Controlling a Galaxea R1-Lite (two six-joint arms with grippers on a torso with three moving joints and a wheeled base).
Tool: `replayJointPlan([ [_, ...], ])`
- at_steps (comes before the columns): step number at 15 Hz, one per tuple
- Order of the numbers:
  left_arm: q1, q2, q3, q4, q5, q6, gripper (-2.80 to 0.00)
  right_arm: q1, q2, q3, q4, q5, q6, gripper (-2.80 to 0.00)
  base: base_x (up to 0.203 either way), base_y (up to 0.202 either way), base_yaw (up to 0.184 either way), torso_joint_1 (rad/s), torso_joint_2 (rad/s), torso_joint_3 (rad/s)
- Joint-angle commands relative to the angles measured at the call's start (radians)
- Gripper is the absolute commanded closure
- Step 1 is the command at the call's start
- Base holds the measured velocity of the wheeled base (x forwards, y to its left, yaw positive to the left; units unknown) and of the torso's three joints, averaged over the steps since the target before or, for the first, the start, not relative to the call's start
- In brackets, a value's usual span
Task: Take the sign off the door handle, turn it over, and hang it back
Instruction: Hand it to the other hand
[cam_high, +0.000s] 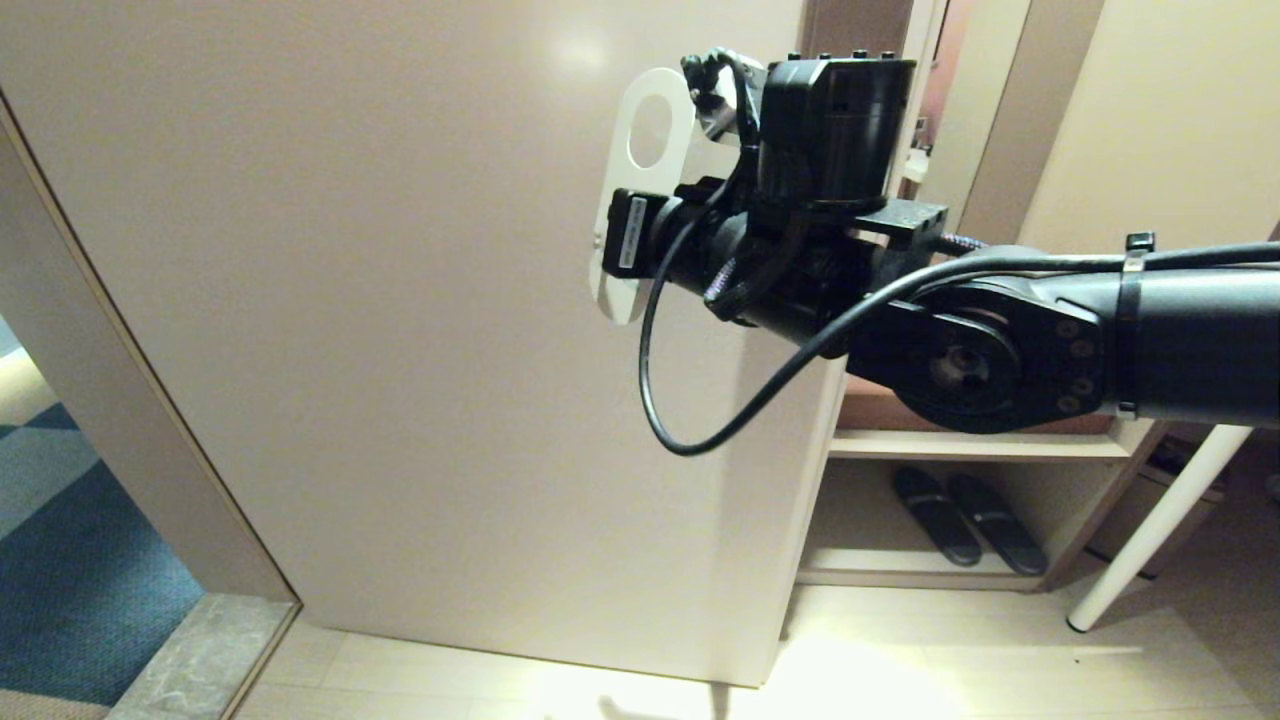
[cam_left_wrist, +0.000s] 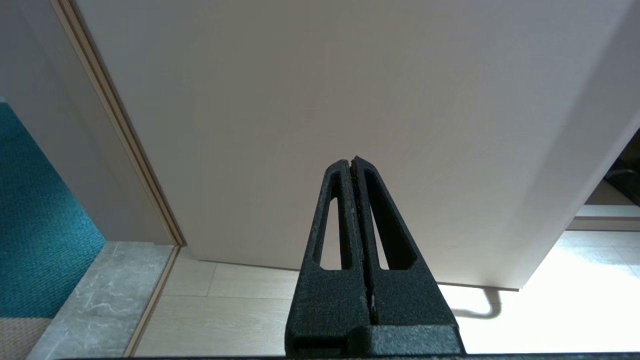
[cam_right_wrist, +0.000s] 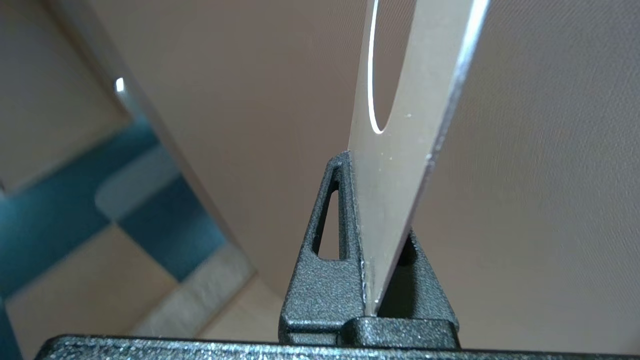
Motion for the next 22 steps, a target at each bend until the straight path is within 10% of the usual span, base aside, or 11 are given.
replayJointPlan([
  [1, 0.0, 0.001, 0.0, 0.0, 0.001, 0.0, 0.0, -0.006, -0.059, 0.053, 0.008, 0.007, -0.024, 0.0, 0.0, 0.0, 0.0, 0.0, 0.0, 0.0],
  [12, 0.0, 0.001, 0.0, 0.0, 0.001, 0.0, 0.0, -0.164, -0.394, 0.43, 0.102, 0.046, -0.203, 0.0, 0.0, 0.0, 0.0, 0.0, 0.0, 0.0],
  [22, 0.0, 0.001, 0.0, 0.0, 0.001, 0.0, 0.0, -0.026, -0.429, 0.435, 0.096, 0.488, -0.245, 0.0, 0.0, 0.0, 0.0, 0.0, 0.0, 0.0],
])
